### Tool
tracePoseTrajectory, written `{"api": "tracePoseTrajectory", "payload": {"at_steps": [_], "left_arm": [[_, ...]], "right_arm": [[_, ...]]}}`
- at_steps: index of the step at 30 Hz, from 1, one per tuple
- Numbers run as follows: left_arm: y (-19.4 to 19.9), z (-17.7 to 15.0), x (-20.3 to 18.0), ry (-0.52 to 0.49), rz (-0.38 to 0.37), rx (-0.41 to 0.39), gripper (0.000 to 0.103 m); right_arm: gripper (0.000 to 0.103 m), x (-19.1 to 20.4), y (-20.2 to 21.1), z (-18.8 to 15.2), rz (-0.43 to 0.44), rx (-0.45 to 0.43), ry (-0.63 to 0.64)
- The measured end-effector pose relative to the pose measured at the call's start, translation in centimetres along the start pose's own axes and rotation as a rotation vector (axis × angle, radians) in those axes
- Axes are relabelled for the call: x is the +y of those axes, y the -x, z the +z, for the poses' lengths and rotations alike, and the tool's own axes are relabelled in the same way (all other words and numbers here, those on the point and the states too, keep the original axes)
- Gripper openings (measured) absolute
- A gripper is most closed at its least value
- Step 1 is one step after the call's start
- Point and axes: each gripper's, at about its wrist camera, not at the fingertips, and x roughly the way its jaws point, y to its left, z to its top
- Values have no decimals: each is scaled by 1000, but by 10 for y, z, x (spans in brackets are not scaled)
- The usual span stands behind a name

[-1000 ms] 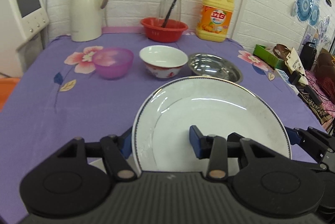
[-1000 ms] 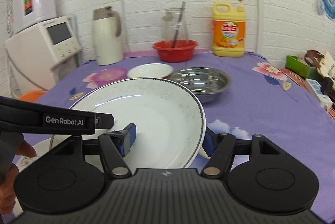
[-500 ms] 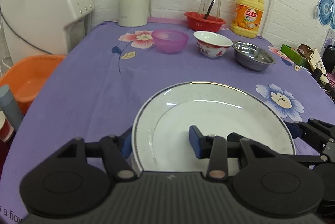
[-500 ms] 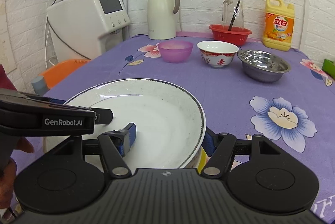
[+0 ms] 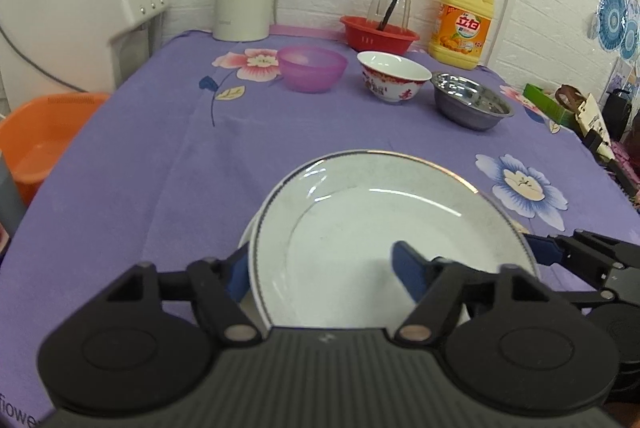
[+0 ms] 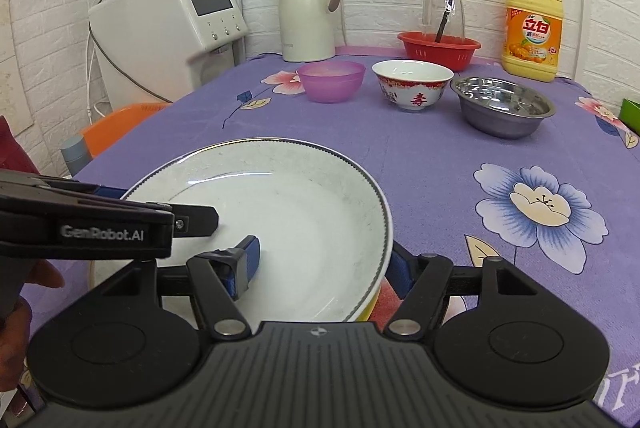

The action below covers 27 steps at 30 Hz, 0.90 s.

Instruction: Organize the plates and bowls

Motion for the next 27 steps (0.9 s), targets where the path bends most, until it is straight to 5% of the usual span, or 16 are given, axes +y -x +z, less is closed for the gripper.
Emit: {"api": "tracePoseTrajectory", "payload": {"at_steps": [12,27], "left_arm": [[29,22,-11,-74,65,-151,87],[2,34,-50,-95,26,-117,88]], "right_arm": [[103,-25,8,3,-26,-38,-67],[103,-78,22,-2,-75,-75,-188]]}}
